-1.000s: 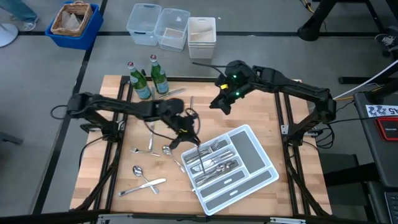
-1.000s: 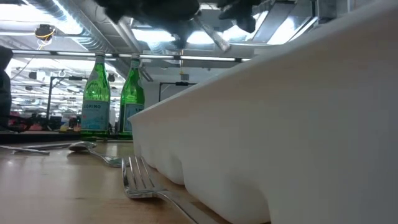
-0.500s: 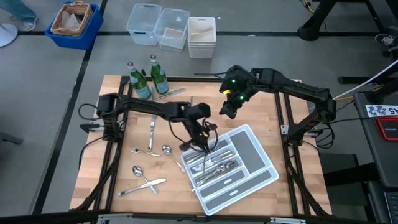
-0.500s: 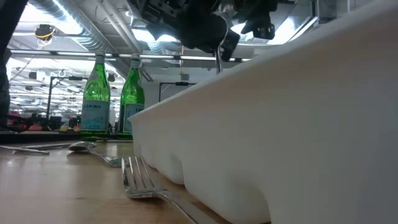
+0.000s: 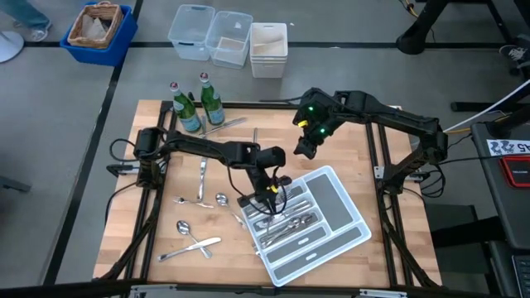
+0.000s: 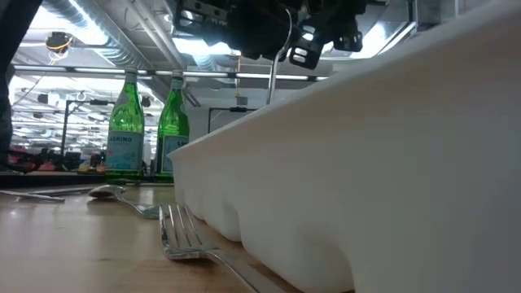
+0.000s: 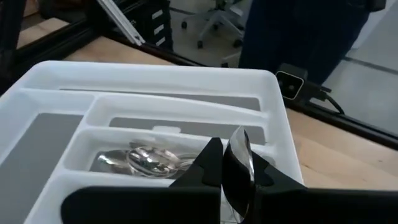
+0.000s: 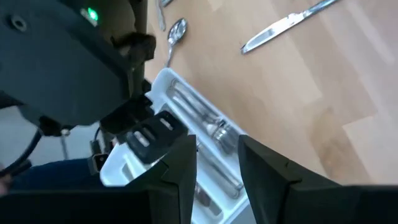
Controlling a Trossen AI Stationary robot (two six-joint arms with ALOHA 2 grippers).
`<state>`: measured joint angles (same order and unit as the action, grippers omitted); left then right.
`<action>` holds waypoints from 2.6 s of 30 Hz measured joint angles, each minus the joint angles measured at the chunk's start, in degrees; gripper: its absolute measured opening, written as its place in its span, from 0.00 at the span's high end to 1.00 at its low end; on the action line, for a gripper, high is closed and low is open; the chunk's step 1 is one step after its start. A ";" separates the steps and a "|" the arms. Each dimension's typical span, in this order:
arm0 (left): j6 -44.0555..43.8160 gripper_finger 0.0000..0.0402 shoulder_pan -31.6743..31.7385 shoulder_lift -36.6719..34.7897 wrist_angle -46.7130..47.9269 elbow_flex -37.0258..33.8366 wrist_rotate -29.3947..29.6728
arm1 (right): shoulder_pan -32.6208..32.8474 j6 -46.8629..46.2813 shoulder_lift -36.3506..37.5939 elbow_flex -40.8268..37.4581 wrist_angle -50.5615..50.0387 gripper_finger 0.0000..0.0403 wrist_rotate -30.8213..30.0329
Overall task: Sort silverware
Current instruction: Put the silver spoon into the white silverware tray
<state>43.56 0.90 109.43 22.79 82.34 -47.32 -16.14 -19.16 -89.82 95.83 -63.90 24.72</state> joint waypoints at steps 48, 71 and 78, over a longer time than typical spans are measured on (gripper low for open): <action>-9.01 0.99 -4.81 -0.15 -0.05 -0.06 7.30 | 56.51 -70.45 -16.00 -0.04 7.17 0.70 -60.24; -13.56 0.97 -5.41 -0.11 -2.58 -0.06 8.64 | 53.32 -70.18 -26.38 -0.02 16.97 0.70 -71.01; -13.58 0.97 -5.66 -0.11 -2.72 -0.06 8.64 | 51.58 -70.10 -26.85 -0.02 17.42 0.70 -70.19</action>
<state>29.98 -4.76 109.32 20.07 82.28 -38.68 35.44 -89.26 -116.67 95.81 -46.48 -45.47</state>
